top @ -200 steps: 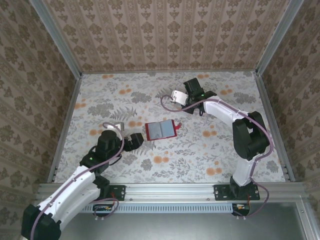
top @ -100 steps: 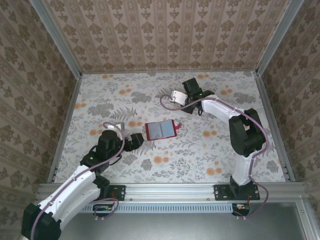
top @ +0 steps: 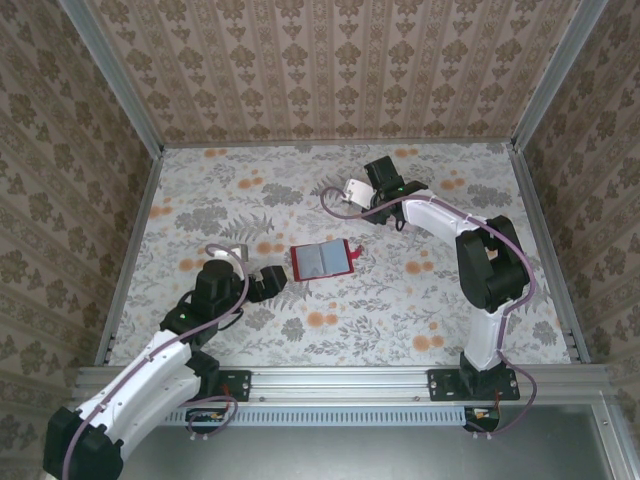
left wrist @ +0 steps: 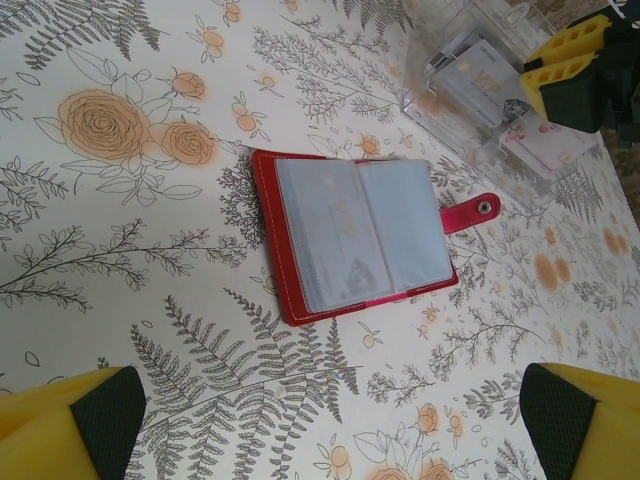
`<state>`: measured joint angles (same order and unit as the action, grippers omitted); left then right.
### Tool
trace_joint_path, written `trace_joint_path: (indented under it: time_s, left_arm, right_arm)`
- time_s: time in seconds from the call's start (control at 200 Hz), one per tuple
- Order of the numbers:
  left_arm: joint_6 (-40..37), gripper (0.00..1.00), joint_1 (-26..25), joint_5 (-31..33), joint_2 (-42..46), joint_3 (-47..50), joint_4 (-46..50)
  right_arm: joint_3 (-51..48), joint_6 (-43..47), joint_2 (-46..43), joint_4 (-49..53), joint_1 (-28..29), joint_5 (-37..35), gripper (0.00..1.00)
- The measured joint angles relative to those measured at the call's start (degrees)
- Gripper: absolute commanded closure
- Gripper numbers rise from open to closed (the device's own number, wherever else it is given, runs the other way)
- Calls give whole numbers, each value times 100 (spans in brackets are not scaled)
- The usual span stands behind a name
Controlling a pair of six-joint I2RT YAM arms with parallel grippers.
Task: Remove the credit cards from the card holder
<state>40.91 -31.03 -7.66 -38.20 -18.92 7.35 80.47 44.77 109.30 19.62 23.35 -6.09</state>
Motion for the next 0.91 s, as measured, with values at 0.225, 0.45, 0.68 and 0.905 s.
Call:
trace_joint_path:
  time_s: [0.225,0.45,0.68,0.905]
  left_arm:
    - [0,0,0,0,0,0,0]
    - [0,0,0,0,0,0,2]
    - [0,0,0,0,0,0,4]
    - [0,0,0,-2,0,0,22]
  right_arm:
    - [0,-151,0,-50,-61,-129,78]
    - [0,-308,0,-168,-103,-199,78]
    - [59,-431,87,-199,-136,-367,78]
    - [70,-584,109,-273,-162,-385,78]
